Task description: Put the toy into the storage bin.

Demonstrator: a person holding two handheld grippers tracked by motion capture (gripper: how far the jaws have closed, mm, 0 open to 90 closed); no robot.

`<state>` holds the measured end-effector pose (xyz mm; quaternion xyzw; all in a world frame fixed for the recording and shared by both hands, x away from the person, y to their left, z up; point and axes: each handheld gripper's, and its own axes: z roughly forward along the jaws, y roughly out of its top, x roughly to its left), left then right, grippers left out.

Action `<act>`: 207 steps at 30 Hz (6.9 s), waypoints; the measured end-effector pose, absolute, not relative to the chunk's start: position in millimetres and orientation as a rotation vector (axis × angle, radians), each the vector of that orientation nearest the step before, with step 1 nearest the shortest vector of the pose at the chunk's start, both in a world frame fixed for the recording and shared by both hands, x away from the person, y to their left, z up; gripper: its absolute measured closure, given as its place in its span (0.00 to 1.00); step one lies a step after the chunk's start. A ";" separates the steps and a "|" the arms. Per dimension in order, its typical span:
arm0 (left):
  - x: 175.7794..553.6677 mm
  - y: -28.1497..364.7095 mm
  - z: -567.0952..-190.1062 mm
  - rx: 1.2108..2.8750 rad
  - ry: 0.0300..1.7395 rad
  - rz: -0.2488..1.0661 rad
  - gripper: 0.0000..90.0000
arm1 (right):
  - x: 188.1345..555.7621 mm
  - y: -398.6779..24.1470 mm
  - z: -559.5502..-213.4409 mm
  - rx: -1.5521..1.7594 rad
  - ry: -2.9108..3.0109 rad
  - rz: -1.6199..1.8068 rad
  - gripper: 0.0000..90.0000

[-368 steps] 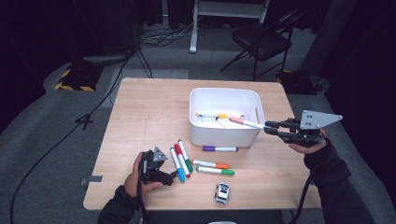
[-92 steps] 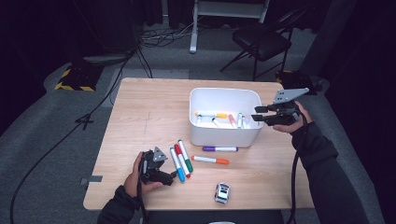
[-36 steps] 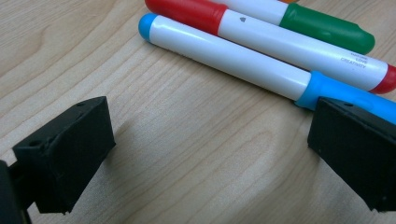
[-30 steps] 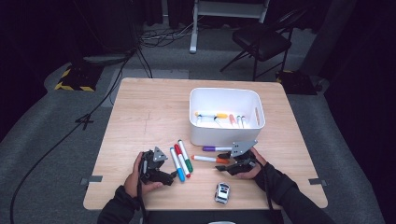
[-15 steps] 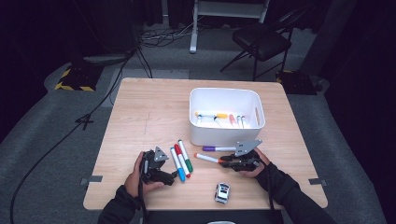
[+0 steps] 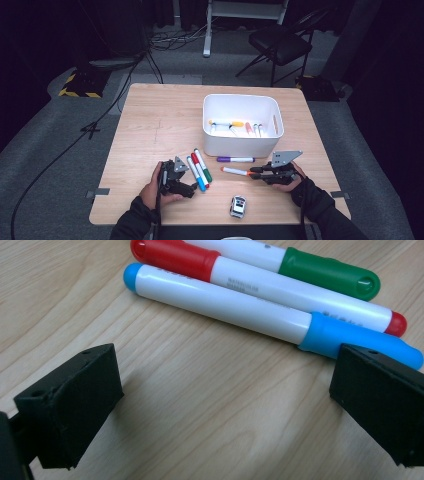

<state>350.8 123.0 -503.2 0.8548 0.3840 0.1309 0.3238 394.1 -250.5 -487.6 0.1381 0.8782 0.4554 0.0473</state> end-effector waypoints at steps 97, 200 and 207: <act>352.0 119.3 -502.6 2.247 1.017 0.345 0.00 | 507.9 -249.1 -349.9 0.504 2.513 1.172 0.84; 351.7 118.8 -502.9 2.244 1.023 0.342 0.00 | 401.8 -223.0 -494.3 0.434 2.499 1.214 0.37; 351.7 118.8 -502.9 2.244 1.023 0.342 0.00 | 405.5 -211.6 -500.7 0.378 2.521 1.184 0.40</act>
